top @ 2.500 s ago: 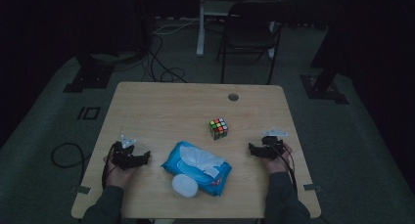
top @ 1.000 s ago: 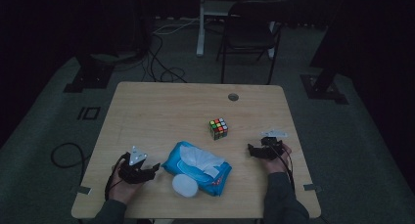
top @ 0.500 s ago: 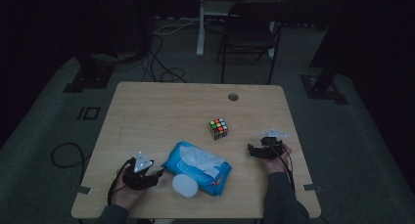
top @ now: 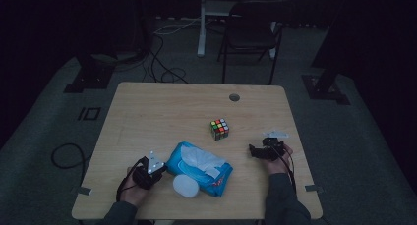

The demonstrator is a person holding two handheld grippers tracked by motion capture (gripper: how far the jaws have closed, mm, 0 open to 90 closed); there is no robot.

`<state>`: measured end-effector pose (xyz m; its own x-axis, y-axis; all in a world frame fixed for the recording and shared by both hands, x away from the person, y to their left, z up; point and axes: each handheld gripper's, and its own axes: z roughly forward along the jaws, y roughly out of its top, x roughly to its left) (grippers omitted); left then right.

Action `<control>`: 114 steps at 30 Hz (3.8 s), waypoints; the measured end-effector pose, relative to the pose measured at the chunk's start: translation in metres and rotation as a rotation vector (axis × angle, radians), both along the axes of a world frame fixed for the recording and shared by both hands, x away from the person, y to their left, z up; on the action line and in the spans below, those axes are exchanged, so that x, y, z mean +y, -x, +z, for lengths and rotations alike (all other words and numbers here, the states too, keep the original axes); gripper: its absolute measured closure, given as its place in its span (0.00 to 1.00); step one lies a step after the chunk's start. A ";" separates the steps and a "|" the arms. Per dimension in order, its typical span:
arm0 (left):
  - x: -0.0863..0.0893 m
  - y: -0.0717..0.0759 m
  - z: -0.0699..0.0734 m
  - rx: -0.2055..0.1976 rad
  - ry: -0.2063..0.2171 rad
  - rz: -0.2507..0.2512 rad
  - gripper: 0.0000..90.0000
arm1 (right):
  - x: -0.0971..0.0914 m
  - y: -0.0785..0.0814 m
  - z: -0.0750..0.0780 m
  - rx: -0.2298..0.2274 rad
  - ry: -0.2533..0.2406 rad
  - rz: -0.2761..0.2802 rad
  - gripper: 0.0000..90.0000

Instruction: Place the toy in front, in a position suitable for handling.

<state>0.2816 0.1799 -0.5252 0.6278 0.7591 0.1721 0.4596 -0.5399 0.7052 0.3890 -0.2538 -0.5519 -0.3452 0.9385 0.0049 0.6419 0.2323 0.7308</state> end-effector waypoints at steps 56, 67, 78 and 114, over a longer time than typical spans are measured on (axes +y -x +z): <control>0.075 -0.092 0.009 0.079 0.015 0.200 0.98 | 0.000 0.000 0.000 0.000 0.000 0.000 0.15; 0.095 -0.133 0.010 0.118 0.056 0.251 0.98 | 0.000 0.000 0.000 0.001 -0.001 -0.001 0.15; 0.107 -0.134 0.011 0.136 0.114 0.318 0.84 | 0.000 0.000 0.000 0.001 -0.001 -0.001 0.15; -0.012 -0.047 0.057 0.046 0.150 -0.047 0.80 | 0.000 0.000 0.000 0.000 0.000 0.000 0.15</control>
